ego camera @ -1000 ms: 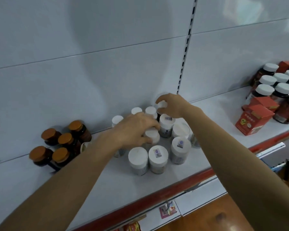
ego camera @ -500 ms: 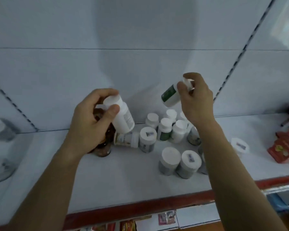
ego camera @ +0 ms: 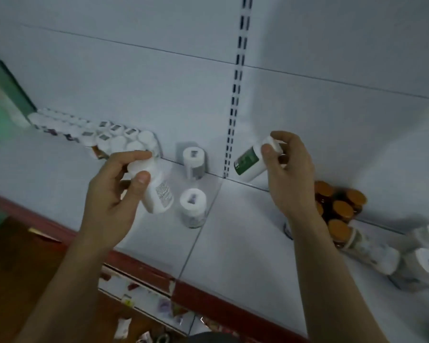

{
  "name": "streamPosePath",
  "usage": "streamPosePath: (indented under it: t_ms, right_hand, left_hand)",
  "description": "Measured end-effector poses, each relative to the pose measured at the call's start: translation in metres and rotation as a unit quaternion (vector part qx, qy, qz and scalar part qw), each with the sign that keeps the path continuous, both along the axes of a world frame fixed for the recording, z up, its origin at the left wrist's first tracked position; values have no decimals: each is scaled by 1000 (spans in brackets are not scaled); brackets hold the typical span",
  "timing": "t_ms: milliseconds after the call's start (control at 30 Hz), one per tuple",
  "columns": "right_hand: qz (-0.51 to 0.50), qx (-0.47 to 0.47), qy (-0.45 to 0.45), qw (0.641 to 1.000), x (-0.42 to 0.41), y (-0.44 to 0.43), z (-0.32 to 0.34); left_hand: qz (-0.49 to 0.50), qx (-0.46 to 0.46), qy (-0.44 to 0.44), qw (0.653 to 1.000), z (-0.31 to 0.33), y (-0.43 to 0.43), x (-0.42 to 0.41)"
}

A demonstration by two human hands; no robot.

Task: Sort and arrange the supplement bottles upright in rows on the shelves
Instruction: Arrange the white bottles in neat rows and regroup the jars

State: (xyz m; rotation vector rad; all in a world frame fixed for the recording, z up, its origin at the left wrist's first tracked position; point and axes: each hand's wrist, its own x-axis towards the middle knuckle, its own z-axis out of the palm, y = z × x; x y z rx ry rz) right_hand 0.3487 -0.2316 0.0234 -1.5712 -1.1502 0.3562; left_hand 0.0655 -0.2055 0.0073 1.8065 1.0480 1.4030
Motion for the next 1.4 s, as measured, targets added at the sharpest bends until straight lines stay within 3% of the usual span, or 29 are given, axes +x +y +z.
streamPosePath:
  t_ms: [167, 267, 400, 500, 667, 867, 1133, 1400]
  right_hand:
    - [70, -31, -35, 996, -84, 70, -7]
    - [102, -68, -119, 985, -122, 111, -14]
    - [144, -155, -319, 924, -153, 155, -25]
    - [144, -200, -375, 894, -169, 176, -25]
    - [113, -241, -364, 892, -184, 190, -27]
    - [35, -177, -351, 919, -152, 153, -27]
    - [53, -299, -330, 894, -134, 135, -43]
    - [-15, -208, -189, 959, -115, 114, -33]
  left_hand:
    - [58, -20, 11, 998, -13, 50, -83]
    - [46, -49, 25, 997, -29, 78, -109]
    - [-15, -71, 53, 996, -41, 106, -118]
    - [-55, -53, 90, 993, -46, 121, -116]
    - [-111, 17, 146, 983, -44, 140, -102]
    - [-135, 136, 252, 949, -37, 172, -79]
    - [-107, 178, 333, 920, -59, 195, -69]
    - [-75, 181, 306, 931, -70, 186, -61]
